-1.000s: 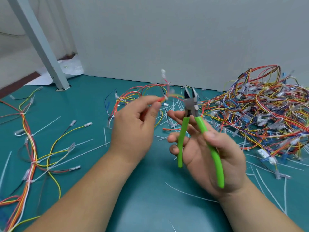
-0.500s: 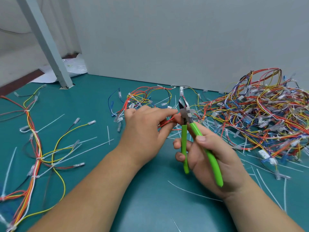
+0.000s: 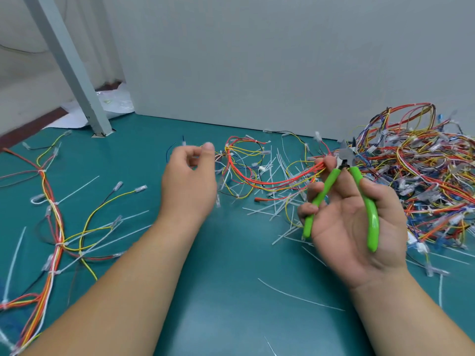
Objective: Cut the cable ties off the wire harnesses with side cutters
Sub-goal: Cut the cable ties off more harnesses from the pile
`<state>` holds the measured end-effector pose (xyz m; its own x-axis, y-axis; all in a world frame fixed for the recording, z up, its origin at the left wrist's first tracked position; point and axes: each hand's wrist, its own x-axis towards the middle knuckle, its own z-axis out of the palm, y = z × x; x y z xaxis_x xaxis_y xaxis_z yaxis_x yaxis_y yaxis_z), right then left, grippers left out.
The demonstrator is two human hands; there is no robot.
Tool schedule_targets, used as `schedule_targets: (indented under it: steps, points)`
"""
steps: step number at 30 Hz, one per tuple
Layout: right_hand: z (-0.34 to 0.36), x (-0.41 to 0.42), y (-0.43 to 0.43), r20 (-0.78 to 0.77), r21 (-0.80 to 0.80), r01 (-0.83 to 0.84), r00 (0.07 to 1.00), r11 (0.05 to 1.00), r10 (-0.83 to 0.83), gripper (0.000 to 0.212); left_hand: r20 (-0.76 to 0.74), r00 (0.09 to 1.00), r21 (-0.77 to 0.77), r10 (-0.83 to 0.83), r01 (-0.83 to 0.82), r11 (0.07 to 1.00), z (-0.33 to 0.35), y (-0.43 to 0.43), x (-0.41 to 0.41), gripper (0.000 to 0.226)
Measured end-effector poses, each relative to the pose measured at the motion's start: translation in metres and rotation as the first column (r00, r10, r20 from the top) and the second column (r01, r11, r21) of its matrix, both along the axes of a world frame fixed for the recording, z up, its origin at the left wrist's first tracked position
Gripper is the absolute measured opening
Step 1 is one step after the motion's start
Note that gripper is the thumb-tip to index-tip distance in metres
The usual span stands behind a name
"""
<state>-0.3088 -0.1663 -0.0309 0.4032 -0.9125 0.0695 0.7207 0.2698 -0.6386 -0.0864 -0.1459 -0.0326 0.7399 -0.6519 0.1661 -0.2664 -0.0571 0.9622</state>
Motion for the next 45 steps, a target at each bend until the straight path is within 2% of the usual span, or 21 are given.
schedule_targets:
  steps: [3, 6, 9, 11, 15, 18, 20, 24, 28, 31, 35, 37, 41, 45]
  points:
    - [0.000, -0.001, -0.002, 0.001, 0.016, 0.038, 0.999, 0.999, -0.038, 0.044, -0.236, 0.967, 0.090, -0.100, 0.124, 0.988, 0.000, -0.001, 0.002, 0.046]
    - [0.000, 0.000, -0.002, 0.005, 0.043, 0.057, 0.998, 0.997, -0.058, 0.042, -0.304, 0.933, 0.103, -0.194, 0.234, 0.967, -0.001, 0.000, 0.002, 0.038]
    - [0.000, 0.000, -0.003, 0.001, 0.057, 0.079, 0.997, 0.995, -0.079, 0.037, -0.386, 0.877, 0.041, -0.285, 0.324, 0.945, 0.001, 0.001, -0.002, 0.034]
    - [0.000, 0.000, -0.003, -0.009, 0.057, 0.078, 0.997, 0.995, -0.077, 0.038, -0.341, 0.885, 0.046, -0.318, 0.354, 0.934, 0.000, 0.001, -0.004, 0.033]
    - [-0.001, 0.003, -0.002, -0.014, 0.065, 0.057, 0.998, 0.996, -0.056, 0.056, -0.181, 0.920, 0.066, -0.347, 0.363, 0.929, -0.004, 0.003, -0.007, 0.029]
    - [-0.002, 0.005, -0.002, -0.050, 0.055, 0.050, 0.998, 0.997, -0.047, 0.053, -0.148, 0.926, 0.069, -0.347, 0.359, 0.931, -0.008, 0.002, -0.008, 0.034]
    - [-0.003, 0.007, -0.001, -0.080, 0.031, 0.046, 0.996, 0.998, -0.043, 0.040, -0.164, 0.933, 0.044, -0.319, 0.330, 0.943, -0.010, -0.001, -0.007, 0.028]
    - [-0.005, 0.011, 0.001, -0.094, 0.034, 0.134, 0.987, 0.990, -0.130, 0.038, -0.222, 0.941, -0.001, -0.257, 0.263, 0.965, -0.010, -0.003, -0.005, 0.014]
    - [-0.001, 0.010, 0.004, -0.085, -0.018, 0.250, 0.964, 0.968, -0.251, 0.033, -0.240, 0.945, -0.031, -0.221, 0.220, 0.975, -0.009, -0.004, -0.005, 0.012]
    - [0.000, 0.010, 0.008, -0.098, -0.063, 0.275, 0.955, 0.959, -0.280, 0.025, -0.263, 0.939, -0.026, -0.224, 0.225, 0.974, -0.008, -0.003, -0.008, 0.019]
    - [-0.001, 0.009, 0.010, -0.091, -0.079, 0.229, 0.967, 0.970, -0.236, 0.029, -0.365, 0.904, -0.036, -0.224, 0.226, 0.973, -0.006, -0.002, -0.008, 0.028]
    - [-0.002, 0.010, 0.011, -0.103, -0.089, 0.188, 0.975, 0.978, -0.197, 0.041, -0.408, 0.889, -0.046, -0.207, 0.206, 0.977, -0.004, -0.004, -0.007, 0.024]
    - [-0.002, 0.012, 0.015, -0.131, -0.162, 0.133, 0.979, 0.978, -0.155, 0.050, -0.427, 0.886, -0.047, -0.182, 0.180, 0.983, -0.005, -0.005, -0.005, 0.032]
    - [-0.001, 0.013, 0.021, -0.107, -0.227, 0.066, 0.990, 0.972, -0.093, 0.060, -0.431, 0.883, -0.039, -0.186, 0.188, 0.981, -0.007, -0.005, -0.005, 0.027]
